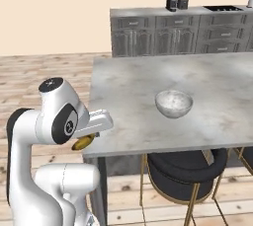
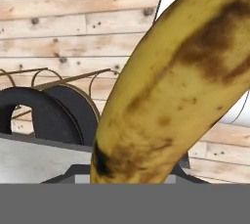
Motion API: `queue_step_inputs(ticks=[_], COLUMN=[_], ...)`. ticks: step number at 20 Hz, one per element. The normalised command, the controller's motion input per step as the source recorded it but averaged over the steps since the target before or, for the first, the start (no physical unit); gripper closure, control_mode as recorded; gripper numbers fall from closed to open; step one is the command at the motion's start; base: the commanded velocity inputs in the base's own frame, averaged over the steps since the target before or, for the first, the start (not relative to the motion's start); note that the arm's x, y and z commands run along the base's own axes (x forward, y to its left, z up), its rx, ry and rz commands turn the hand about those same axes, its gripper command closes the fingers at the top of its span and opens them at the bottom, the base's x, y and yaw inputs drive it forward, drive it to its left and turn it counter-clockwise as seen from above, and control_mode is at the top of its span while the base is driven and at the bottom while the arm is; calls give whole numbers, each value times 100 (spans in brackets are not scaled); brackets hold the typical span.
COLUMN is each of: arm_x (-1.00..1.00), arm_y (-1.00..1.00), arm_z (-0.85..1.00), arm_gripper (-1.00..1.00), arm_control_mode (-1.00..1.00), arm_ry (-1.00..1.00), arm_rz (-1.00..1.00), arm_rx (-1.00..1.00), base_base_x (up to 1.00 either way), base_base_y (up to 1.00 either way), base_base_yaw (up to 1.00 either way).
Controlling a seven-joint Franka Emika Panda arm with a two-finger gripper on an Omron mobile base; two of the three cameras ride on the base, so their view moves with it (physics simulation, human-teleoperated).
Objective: Retrieve the kiwi and banana from the fridge and place them into the bowl on the dining table.
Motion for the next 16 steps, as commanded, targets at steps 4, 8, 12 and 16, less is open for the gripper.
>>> queue_step_inputs(ticks=[4, 8, 12, 16], arm_x=[0, 0, 25, 38], arm_y=[0, 0, -28, -62], arm_z=[0, 0, 0, 0], arm_gripper=[100, 100, 100, 100], arm_control_mode=[100, 100, -100, -100], arm_ry=[0, 0, 0, -1], arm_rz=[0, 0, 0, 0], arm_rx=[0, 0, 5, 12], base_base_x=[57, 45, 9, 0], base_base_y=[-1, -12, -6, 0], base_base_yaw=[-9, -5, -1, 0])
